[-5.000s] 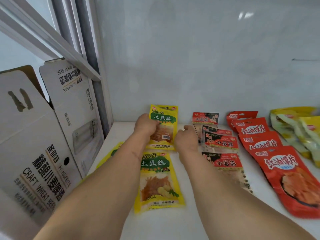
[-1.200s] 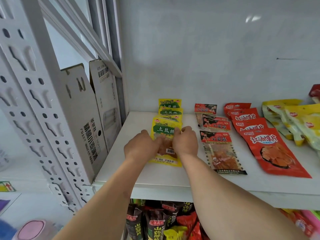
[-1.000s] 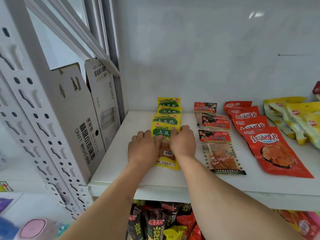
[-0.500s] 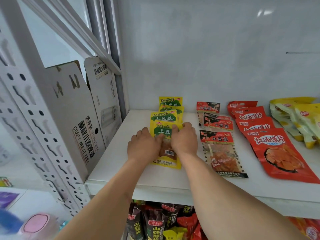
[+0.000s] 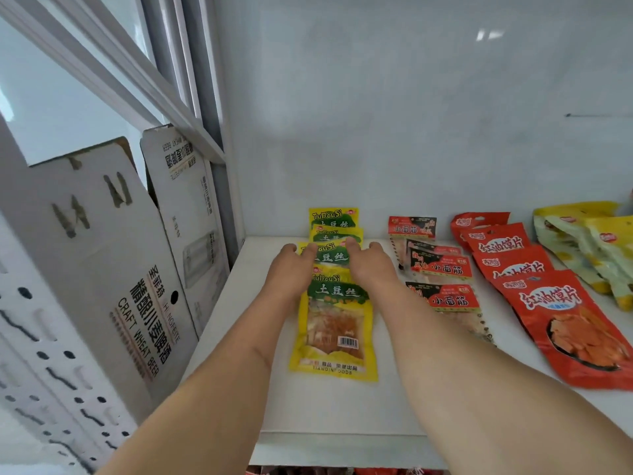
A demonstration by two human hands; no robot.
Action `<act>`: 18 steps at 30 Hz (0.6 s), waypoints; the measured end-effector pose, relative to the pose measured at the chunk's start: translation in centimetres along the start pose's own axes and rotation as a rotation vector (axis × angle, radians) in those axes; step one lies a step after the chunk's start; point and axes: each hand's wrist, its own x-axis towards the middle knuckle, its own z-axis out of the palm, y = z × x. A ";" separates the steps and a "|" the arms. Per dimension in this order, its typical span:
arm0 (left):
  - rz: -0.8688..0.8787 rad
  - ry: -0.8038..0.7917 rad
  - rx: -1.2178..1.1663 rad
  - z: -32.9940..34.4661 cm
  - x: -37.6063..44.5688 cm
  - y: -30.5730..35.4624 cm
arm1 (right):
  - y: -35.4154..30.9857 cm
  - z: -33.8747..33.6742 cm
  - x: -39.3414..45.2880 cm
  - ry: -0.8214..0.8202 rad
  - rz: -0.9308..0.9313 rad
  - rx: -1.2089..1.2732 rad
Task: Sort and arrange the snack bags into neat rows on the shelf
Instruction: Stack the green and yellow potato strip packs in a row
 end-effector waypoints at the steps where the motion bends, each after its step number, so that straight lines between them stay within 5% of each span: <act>1: -0.001 -0.010 -0.013 0.1 0.5 0.0 | -0.2 0.0 0.5 -0.016 0.010 0.006; 18: -0.061 -0.047 -0.111 0.8 3.7 0.1 | -2.5 1.0 7.0 -0.110 0.031 -0.019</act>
